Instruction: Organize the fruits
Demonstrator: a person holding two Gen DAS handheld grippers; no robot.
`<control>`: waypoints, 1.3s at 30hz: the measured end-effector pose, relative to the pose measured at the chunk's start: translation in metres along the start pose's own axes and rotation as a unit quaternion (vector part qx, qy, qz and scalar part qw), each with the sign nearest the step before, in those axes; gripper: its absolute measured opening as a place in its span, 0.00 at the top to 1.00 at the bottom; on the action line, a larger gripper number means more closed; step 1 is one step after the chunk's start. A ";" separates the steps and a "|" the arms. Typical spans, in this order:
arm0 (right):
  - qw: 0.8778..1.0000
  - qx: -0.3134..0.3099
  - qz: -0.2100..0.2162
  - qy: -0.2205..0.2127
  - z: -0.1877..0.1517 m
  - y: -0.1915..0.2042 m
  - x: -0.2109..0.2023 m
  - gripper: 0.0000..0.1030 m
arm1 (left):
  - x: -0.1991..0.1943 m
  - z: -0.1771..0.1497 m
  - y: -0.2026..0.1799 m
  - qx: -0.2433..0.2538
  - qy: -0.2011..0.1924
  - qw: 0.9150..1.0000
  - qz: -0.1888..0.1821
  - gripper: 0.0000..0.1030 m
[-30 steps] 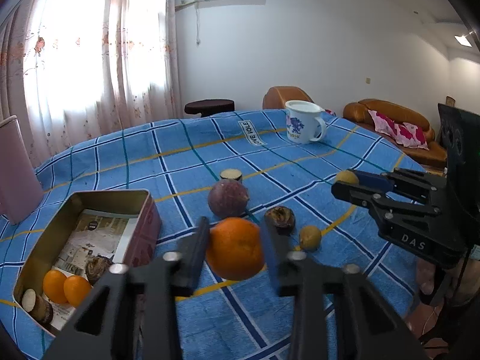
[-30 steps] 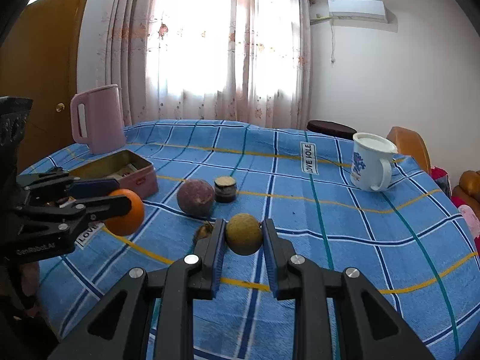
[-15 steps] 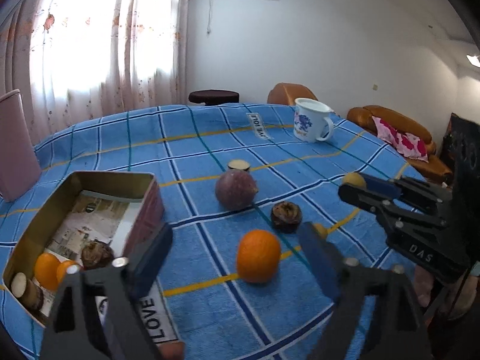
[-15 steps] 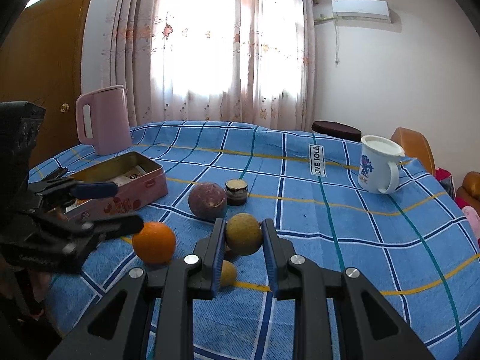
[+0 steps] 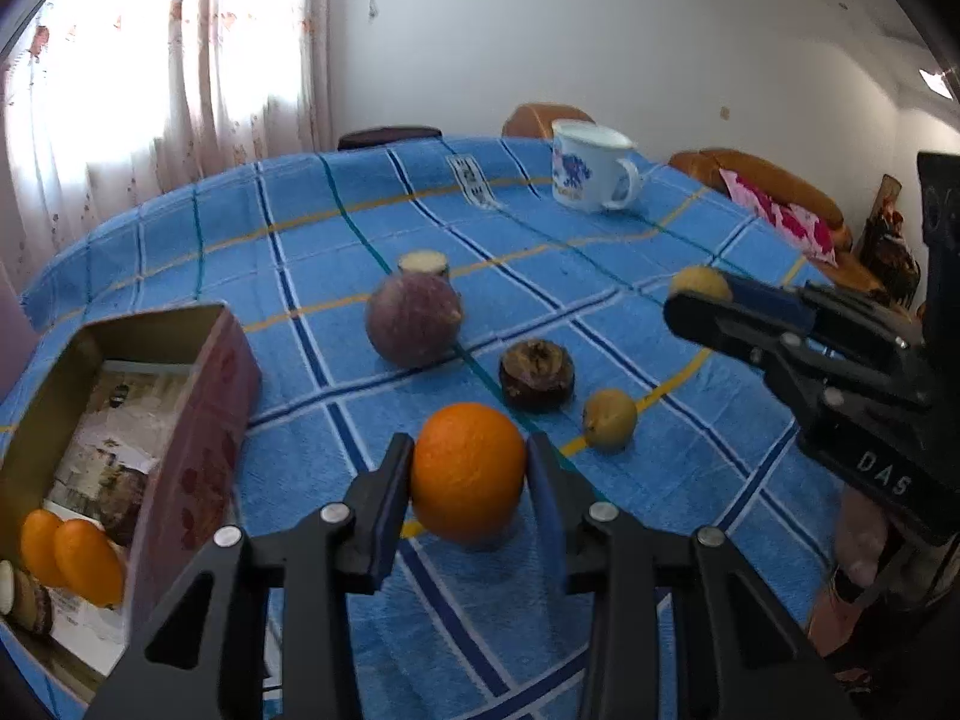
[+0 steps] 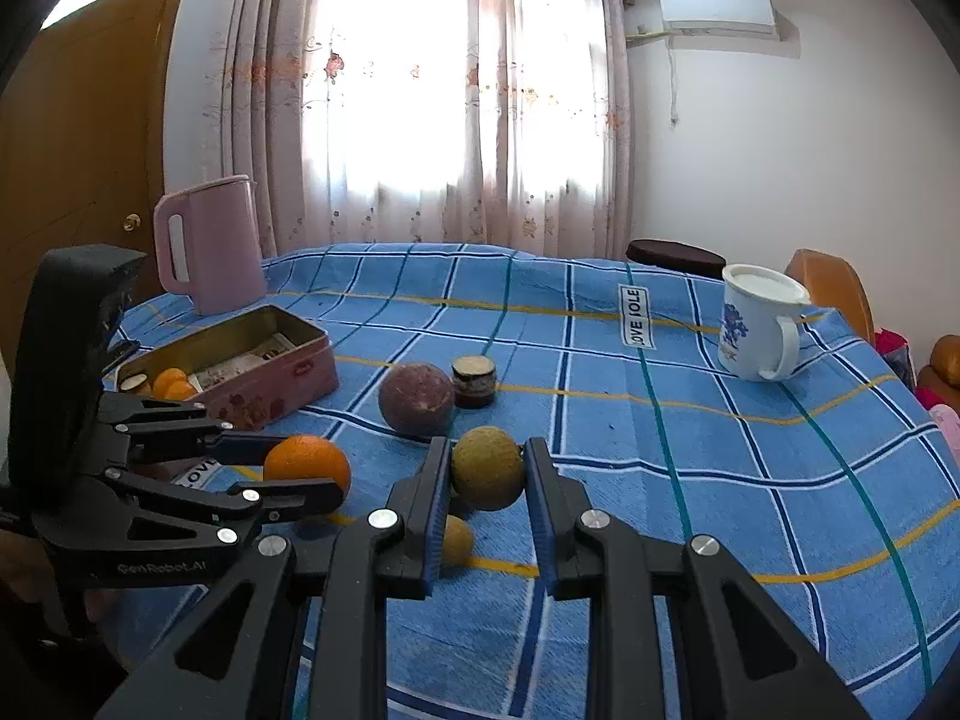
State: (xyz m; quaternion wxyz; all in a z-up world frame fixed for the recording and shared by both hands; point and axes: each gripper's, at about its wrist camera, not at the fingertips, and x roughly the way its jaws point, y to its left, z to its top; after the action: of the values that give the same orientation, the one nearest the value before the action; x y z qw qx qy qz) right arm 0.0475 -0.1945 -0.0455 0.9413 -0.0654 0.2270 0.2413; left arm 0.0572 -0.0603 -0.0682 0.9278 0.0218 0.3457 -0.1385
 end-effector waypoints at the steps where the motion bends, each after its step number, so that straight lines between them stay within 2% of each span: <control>1: 1.000 -0.002 0.004 -0.002 0.002 0.003 0.000 0.75 | -0.005 0.000 0.001 -0.001 -0.008 1.000 0.001 0.62; 8: 0.999 -0.023 0.034 -0.008 0.025 0.027 0.006 0.75 | -0.043 0.009 0.024 -0.012 -0.066 0.997 0.040 0.62; 17: 0.995 -0.053 0.085 -0.022 0.058 0.070 0.021 0.75 | -0.072 0.014 0.076 -0.047 -0.105 0.988 0.100 0.62; 24: 0.991 -0.067 0.114 -0.017 0.073 0.101 0.041 0.75 | -0.086 0.009 0.110 -0.072 -0.117 0.982 0.129 0.62; 31: 0.988 -0.084 0.127 -0.006 0.080 0.131 0.065 0.75 | -0.086 0.002 0.136 -0.090 -0.112 0.978 0.149 0.62; 39: 0.987 -0.086 0.137 0.012 0.080 0.146 0.091 0.75 | -0.085 -0.002 0.154 -0.100 -0.106 0.976 0.164 0.62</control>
State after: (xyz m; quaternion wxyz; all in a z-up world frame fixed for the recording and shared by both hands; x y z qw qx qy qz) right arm 0.0793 -0.0094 -0.0178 0.8875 -0.1174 0.2236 0.3855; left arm 0.0366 0.1080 -0.0234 0.9667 -0.0299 0.2493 0.0494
